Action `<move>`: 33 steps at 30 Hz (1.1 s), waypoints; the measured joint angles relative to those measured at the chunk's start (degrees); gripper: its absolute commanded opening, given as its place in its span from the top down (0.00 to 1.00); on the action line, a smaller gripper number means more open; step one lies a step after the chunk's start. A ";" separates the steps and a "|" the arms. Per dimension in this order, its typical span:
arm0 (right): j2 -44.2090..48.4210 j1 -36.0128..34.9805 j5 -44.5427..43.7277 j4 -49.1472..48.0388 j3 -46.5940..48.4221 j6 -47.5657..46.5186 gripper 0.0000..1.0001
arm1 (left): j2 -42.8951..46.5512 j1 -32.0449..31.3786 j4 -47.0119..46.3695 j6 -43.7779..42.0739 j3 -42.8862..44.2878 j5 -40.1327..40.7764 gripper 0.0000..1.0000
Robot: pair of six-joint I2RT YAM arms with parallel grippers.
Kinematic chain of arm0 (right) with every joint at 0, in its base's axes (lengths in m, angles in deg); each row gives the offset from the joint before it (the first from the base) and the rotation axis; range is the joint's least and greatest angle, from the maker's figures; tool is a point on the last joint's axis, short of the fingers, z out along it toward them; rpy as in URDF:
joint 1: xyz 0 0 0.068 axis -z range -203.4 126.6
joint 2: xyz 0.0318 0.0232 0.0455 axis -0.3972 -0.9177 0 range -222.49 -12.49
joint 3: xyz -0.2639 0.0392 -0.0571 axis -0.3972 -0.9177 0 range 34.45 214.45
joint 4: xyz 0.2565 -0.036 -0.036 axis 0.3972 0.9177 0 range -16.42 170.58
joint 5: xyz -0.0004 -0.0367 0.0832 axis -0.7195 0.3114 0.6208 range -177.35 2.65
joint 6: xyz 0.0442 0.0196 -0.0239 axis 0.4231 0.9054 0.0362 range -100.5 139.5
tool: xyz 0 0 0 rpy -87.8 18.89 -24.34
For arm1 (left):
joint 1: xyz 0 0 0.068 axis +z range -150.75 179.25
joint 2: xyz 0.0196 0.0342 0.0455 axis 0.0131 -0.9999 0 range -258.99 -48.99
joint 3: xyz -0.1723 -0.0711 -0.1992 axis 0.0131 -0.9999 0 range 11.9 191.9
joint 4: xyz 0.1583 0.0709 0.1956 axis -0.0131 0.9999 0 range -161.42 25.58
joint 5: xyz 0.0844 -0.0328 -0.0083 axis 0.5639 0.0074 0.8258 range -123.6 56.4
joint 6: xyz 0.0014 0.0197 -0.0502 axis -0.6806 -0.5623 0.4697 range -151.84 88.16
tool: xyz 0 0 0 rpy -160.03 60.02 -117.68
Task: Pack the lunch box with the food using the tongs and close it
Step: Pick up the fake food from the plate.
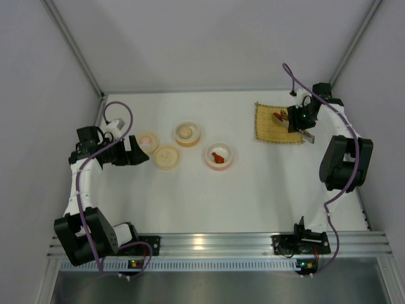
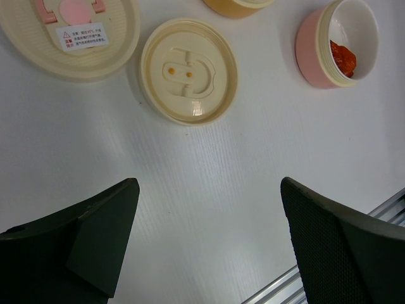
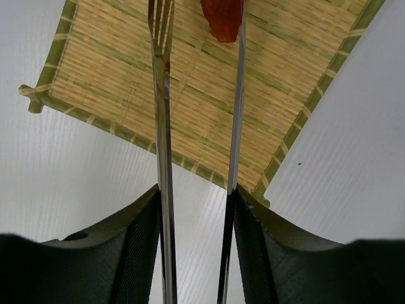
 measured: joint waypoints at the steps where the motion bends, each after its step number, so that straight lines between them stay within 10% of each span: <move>1: -0.09 0.00 -0.13 -0.09 0.00 -0.02 0.54 | -0.02 0.00 0.00 0.00 0.00 0.02 0.02; 15: -1.64 0.00 -1.79 -1.27 0.31 -0.02 0.55 | -0.04 0.00 0.00 0.04 0.02 0.02 0.02; 33: 2.29 0.00 1.66 0.22 -0.42 -0.48 0.83 | -0.76 0.00 0.00 0.63 1.36 0.04 0.02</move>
